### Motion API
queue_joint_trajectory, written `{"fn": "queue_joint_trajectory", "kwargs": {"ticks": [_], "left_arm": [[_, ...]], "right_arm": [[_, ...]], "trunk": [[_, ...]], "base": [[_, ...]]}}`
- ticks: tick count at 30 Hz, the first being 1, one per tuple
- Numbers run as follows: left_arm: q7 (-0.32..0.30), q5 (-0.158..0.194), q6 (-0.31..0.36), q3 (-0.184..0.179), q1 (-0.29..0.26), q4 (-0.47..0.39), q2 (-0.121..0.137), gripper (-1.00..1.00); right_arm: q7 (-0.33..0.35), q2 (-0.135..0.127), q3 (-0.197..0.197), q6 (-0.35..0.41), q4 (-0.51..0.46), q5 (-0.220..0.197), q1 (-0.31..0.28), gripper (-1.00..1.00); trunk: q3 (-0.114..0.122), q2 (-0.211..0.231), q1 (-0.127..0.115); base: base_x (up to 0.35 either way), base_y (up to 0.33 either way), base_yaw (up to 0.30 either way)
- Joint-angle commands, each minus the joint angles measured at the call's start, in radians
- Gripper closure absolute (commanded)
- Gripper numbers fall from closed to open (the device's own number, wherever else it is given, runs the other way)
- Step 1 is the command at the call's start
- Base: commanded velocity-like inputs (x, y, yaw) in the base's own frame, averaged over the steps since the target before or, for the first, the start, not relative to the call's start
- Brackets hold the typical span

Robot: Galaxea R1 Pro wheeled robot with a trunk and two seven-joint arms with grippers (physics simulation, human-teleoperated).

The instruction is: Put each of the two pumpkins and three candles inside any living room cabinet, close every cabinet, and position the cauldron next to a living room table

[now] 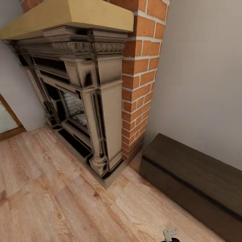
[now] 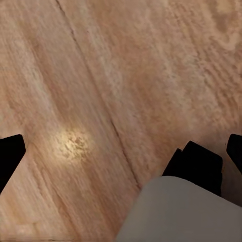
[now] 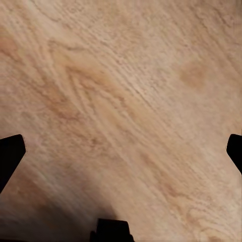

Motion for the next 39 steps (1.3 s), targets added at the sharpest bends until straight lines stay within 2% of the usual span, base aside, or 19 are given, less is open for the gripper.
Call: {"fn": "queue_joint_trajectory", "kwargs": {"ticks": [1, 39], "left_arm": [[0.000, 0.000, 0.000, 0.000, 0.000, 0.000, 0.000, -1.00], [0.000, 0.000, 0.000, 0.000, 0.000, 0.000, 0.001, -1.00]], "right_arm": [[0.000, 0.000, 0.000, 0.000, 0.000, 0.001, -0.001, -1.00], [0.003, -0.001, 0.000, 0.005, -0.001, 0.000, 0.000, -1.00]], "trunk": [[0.000, 0.000, 0.000], [-0.017, 0.000, 0.000]], "base": [[0.000, 0.000, 0.297], [0.000, 0.000, 0.297]]}}
